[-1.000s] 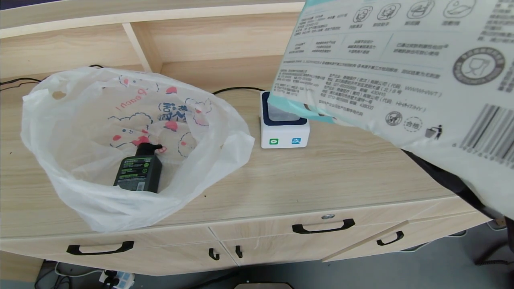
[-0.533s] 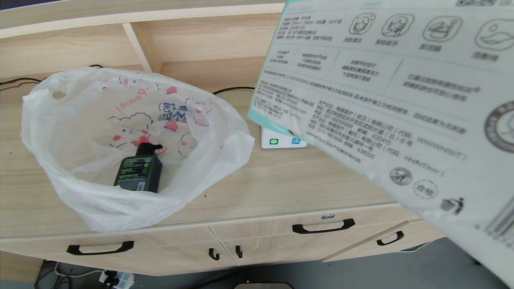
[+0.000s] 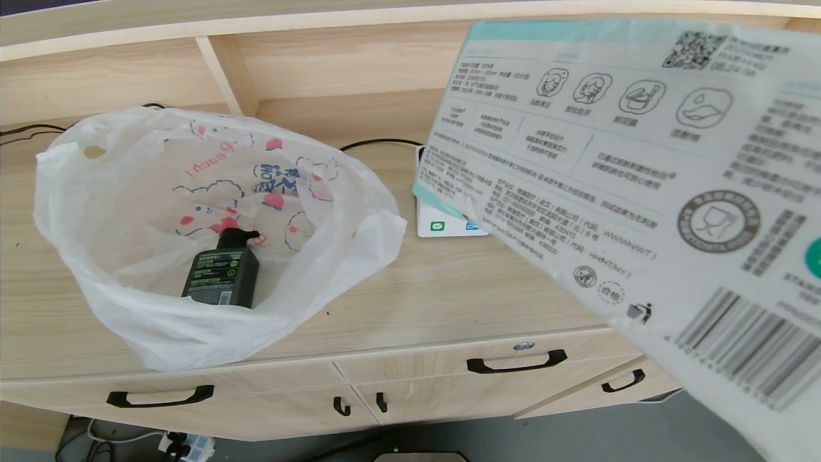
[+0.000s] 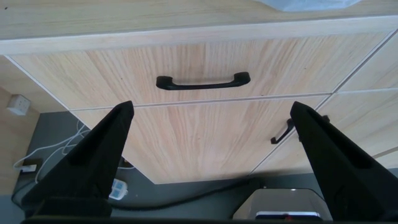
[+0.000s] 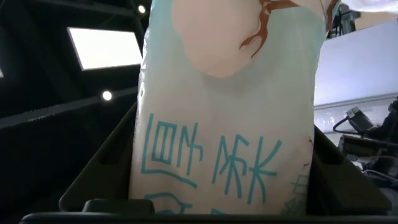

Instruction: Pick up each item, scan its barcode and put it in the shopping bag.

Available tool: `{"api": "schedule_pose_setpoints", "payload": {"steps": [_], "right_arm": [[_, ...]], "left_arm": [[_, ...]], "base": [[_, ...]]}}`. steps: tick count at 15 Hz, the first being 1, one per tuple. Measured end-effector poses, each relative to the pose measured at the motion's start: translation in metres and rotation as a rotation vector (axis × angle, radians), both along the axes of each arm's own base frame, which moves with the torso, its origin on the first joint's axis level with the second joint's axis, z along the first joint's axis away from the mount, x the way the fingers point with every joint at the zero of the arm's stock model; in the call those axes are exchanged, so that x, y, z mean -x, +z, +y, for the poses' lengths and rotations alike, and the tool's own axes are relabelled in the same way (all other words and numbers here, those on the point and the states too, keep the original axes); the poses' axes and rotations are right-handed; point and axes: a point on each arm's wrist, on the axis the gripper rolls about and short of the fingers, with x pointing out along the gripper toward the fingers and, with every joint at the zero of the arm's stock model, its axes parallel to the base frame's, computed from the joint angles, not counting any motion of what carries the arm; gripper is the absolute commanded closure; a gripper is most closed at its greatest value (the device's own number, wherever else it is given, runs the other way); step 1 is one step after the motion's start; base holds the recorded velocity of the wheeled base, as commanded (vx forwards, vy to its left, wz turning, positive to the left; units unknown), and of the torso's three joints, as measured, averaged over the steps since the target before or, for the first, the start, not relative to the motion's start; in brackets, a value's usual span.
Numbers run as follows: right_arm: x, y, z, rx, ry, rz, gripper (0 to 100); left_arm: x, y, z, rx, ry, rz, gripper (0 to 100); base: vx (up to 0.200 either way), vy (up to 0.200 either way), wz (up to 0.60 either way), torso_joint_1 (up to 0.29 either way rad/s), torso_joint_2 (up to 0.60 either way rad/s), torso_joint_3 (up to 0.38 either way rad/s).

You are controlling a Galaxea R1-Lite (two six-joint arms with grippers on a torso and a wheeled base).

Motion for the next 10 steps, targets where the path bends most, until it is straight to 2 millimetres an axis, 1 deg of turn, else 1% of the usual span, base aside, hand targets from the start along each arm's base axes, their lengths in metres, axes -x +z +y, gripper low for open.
{"api": "schedule_pose_setpoints", "payload": {"steps": [1, 2, 3, 4, 6, 8, 9, 10], "right_arm": [[-0.006, 0.000, -0.008, 0.010, -0.066, -0.031, 100], [-0.014, -0.001, -0.021, 0.034, -0.166, -0.086, 100], [-0.021, -0.002, -0.033, 0.088, -0.272, -0.179, 100], [-0.027, -0.005, -0.045, 0.172, -0.387, -0.323, 100], [-0.040, -0.012, -0.066, 0.415, -0.662, -0.677, 100], [-0.055, -0.018, -0.084, 0.690, -0.892, -0.995, 100], [-0.062, -0.019, -0.090, 0.809, -0.966, -1.100, 100], [-0.069, -0.018, -0.092, 0.909, -1.020, -1.149, 100]], "left_arm": [[0.000, 0.000, 0.000, 0.000, 0.000, 0.000, 0], [0.000, 0.000, 0.000, 0.001, 0.000, 0.000, 0], [0.000, 0.000, 0.000, 0.000, 0.000, 0.000, 0], [0.000, 0.000, 0.000, 0.000, 0.001, 0.000, 0], [0.000, 0.000, 0.000, 0.002, 0.001, 0.000, 0], [0.000, 0.000, 0.000, 0.000, 0.000, 0.000, 0], [0.000, 0.000, 0.000, 0.000, 0.000, 0.001, 0], [0.000, 0.000, 0.000, 0.001, 0.000, 0.002, 0]], "base": [[0.000, 0.000, 0.00, 0.000, 0.00, 0.000], [0.000, 0.000, 0.00, 0.000, 0.00, 0.000], [0.000, 0.000, 0.00, 0.000, 0.00, 0.000], [0.000, 0.000, 0.00, 0.000, 0.00, 0.000], [0.000, 0.000, 0.00, 0.000, 0.00, 0.000], [0.000, 0.000, 0.00, 0.000, 0.00, 0.000], [0.000, 0.000, 0.00, 0.000, 0.00, 0.000], [0.000, 0.000, 0.00, 0.000, 0.00, 0.000]]}}
